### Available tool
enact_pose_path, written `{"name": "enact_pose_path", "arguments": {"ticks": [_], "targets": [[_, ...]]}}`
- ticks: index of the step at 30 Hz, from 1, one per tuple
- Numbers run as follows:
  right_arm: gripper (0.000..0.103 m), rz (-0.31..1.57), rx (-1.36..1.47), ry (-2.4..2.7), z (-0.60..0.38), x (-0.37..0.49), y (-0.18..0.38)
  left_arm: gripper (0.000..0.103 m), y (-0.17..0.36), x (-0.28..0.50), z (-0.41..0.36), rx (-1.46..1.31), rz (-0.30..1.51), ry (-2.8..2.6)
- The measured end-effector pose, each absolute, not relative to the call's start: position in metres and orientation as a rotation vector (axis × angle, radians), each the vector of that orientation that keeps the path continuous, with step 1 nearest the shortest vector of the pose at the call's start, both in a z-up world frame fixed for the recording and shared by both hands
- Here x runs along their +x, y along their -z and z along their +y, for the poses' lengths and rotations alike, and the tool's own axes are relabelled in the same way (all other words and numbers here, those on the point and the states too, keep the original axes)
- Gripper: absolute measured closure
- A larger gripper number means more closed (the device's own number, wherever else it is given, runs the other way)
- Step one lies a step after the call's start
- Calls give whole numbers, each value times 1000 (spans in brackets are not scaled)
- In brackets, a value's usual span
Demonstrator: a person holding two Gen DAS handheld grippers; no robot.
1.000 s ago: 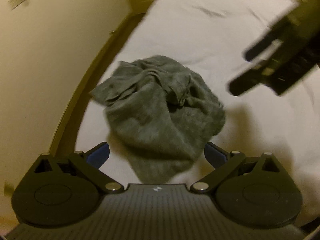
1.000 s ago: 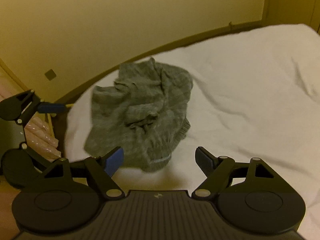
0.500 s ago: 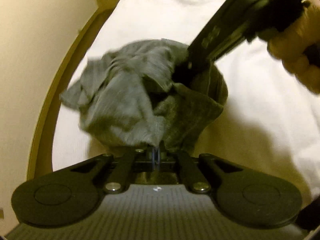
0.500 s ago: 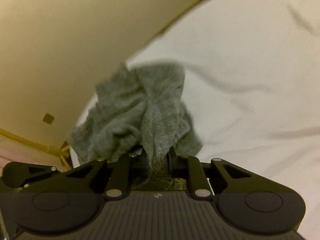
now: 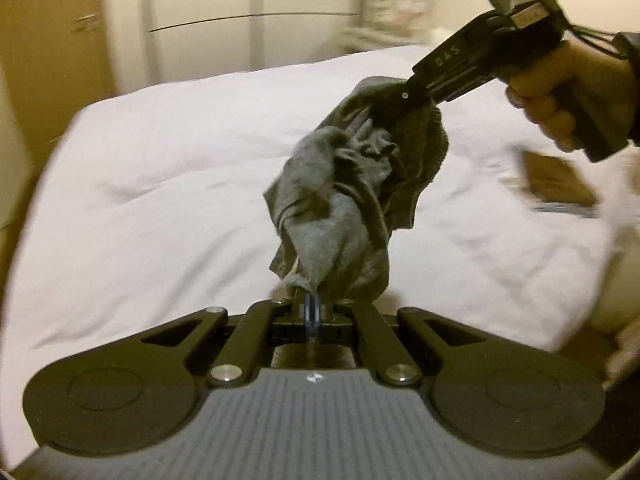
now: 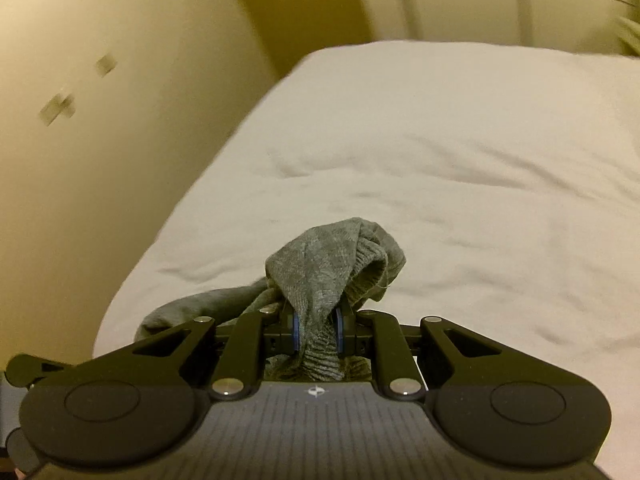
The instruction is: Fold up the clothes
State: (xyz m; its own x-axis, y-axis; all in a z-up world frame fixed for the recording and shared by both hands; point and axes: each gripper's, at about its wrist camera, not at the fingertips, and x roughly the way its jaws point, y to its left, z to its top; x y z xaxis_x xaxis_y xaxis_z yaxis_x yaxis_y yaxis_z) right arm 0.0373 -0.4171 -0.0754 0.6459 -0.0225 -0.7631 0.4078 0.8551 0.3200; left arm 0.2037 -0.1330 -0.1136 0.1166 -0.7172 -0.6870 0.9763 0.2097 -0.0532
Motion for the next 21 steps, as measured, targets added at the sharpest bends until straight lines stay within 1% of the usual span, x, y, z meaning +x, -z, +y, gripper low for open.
{"name": "enact_pose_path", "arguments": {"ticks": [1,5,8,9,10,11,12,13,14,15,18,20,21], "targets": [[87,825,510,293,-436,11,65,103,109,180,-144,470,681,1350],[86,907,557,329,-485,-88,43,103,99,106,-181,456,739,1484],[86,927,574,372,-513,-136,25,103,101,83,-210,464,808,1514],[84,921,581,386,-520,-143,24,103,104,78,-219,475,839,1506],[74,914,587,400,-528,-149,24,102,109,76,-229,492,877,1484],[67,901,597,413,-538,-153,27,97,115,75,-239,524,900,1432],[45,888,606,426,-548,-157,31,96,121,74,-252,568,901,1365],[33,857,603,442,-553,-152,39,82,126,74,-260,618,892,1297],[34,820,599,445,-557,-150,45,65,131,76,-264,659,883,1252],[34,803,590,453,-556,-147,50,62,134,77,-270,683,874,1231],[32,787,583,512,-570,-157,61,59,140,90,-278,710,856,1227],[30,812,622,561,-573,-168,74,51,144,96,-282,719,851,1252],[29,829,646,587,-576,-179,82,51,145,98,-284,723,849,1269]]}}
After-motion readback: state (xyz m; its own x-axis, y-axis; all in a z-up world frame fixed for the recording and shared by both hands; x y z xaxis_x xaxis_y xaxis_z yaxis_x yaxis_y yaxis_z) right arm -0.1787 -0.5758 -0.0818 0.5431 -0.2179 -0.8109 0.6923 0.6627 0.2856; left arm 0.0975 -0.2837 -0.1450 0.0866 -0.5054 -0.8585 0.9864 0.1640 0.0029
